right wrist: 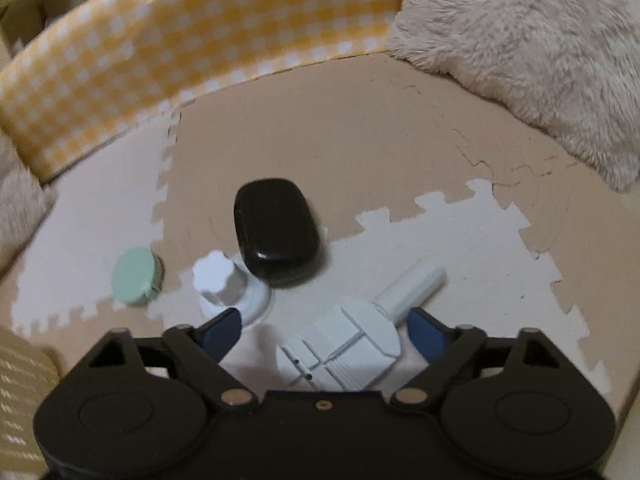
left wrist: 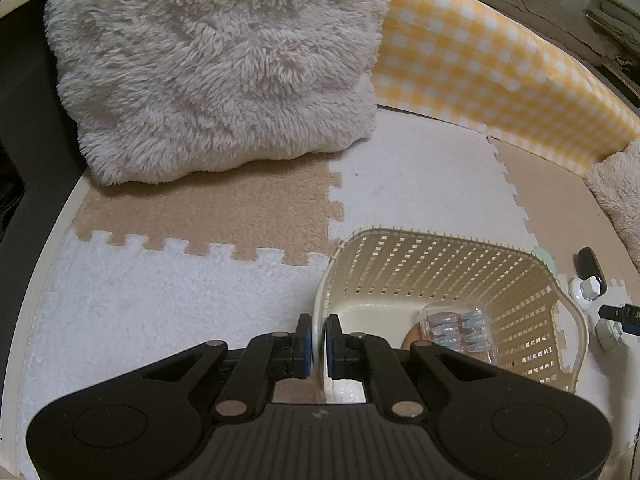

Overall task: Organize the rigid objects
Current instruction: 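Move the right gripper to the white watch-strap tool and grasp it, then carry the watch-strap tool with the right gripper and release it into the basket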

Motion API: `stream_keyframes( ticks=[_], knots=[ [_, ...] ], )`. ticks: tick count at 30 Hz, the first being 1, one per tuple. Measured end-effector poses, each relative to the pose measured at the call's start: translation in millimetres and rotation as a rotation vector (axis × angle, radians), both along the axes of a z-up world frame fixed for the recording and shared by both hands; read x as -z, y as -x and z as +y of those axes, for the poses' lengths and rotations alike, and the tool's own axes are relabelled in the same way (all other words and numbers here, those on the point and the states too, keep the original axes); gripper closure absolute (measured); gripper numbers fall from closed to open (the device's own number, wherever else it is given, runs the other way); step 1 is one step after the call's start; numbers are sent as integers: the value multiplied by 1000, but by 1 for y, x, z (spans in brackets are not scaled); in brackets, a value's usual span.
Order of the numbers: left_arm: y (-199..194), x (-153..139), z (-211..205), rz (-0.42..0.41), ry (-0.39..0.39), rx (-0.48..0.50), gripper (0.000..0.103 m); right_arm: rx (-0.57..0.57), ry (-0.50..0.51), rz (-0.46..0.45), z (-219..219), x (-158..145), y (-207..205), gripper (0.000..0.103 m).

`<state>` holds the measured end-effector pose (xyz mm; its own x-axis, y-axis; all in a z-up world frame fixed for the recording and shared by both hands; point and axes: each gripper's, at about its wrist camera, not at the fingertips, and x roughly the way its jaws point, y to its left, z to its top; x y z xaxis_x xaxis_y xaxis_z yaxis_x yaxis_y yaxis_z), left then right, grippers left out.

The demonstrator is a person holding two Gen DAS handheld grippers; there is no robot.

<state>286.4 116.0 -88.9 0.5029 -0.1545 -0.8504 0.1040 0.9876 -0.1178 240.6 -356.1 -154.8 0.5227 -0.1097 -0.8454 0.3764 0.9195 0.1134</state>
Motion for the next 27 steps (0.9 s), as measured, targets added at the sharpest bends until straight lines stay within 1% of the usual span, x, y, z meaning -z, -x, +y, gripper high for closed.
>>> stream_keyframes(
  ticks=[1,4,6,8,10,11,16,19,21,23,25,27],
  knots=[
    [0,0,0,0,-1,1,96,-18,8,10,2,-1,0,18],
    [0,0,0,0,-1,1,96,-93,24,42,9,-3,0,18],
    [0,0,-1,0,-2,1,96,-142,62,64,16,-3,1,19],
    [0,0,0,0,-2,1,96,-183,124,96,23,-2,0,25],
    [0,0,0,0,-2,1,96,-201,175,125,27,1,-1,36],
    [0,0,0,0,-1,1,96,-206,186,134,27,1,0,36],
    [0,0,0,0,-1,1,96,-205,182,137,27,0,0,37],
    [0,0,-1,0,-2,1,96,-207,210,145,31,0,-1,37],
    [0,0,0,0,-1,0,96,-188,242,135,33,-6,-1,37],
    [0,0,-1,0,-2,1,96,-179,261,103,34,-16,-1,37],
    [0,0,0,0,-2,1,96,-177,256,48,38,-30,1,37],
    [0,0,0,0,0,0,96,-195,238,-26,46,-47,4,37]
  ],
)
